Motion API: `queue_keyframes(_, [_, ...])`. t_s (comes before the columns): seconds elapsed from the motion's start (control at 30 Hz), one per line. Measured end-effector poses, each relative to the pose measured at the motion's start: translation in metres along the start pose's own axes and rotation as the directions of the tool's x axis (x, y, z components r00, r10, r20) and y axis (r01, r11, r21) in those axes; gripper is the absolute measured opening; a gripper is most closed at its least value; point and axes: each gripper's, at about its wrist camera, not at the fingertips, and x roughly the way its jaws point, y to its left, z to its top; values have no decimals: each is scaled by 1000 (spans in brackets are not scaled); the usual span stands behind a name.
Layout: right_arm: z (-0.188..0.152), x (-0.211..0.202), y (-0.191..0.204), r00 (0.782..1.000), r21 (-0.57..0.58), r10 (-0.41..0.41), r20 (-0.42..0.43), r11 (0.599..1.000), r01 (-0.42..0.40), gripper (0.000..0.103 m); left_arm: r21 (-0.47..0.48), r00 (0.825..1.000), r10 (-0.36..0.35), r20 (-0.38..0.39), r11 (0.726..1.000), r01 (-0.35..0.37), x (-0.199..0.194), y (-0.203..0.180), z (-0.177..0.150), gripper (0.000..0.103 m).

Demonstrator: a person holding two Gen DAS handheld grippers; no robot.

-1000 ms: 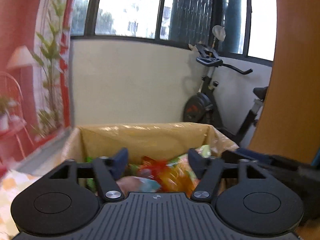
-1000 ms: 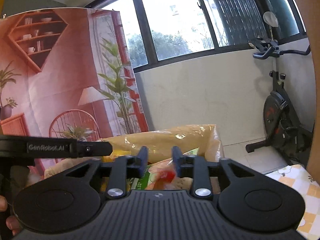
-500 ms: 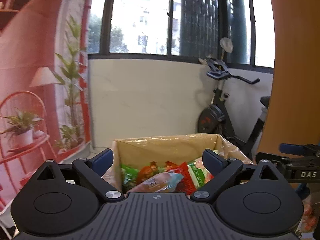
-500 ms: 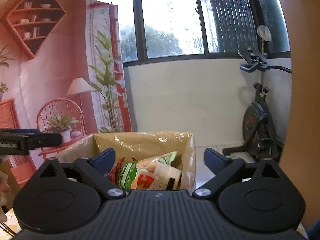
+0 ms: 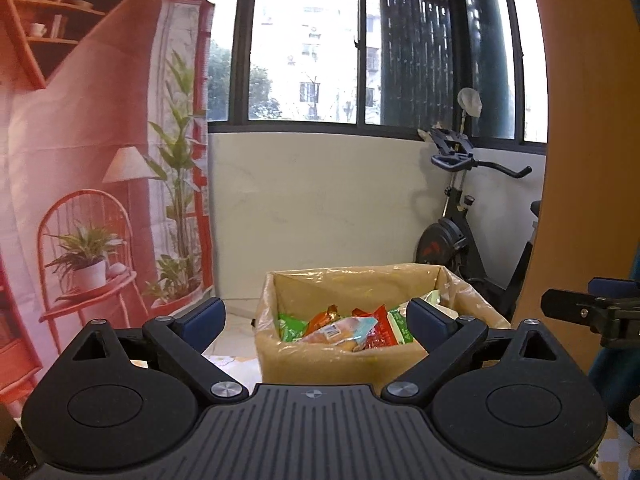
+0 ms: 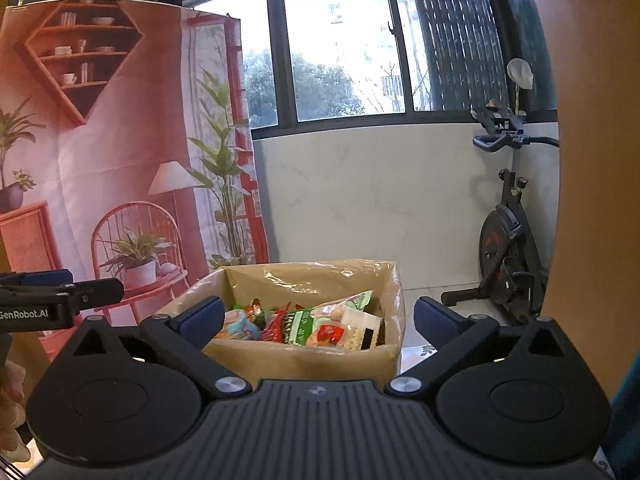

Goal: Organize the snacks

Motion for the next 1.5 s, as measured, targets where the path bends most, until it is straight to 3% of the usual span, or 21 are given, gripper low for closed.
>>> queue_keyframes(0.3, [4,-53,22,1000,-8,-17,20,1000,17,103,21,997,68,29,997,-69,-59,3,9,98])
queue_keyframes(0.67, [14,-98,38,997,-19,-21,70,1000,22,103,20,993,77,84,997,-79,-99,5,24,98])
queue_keyframes(1.5, [13,-104,35,996,4,-40,76,999,40,103,-22,993,82,80,997,-81,-108,17,23,98])
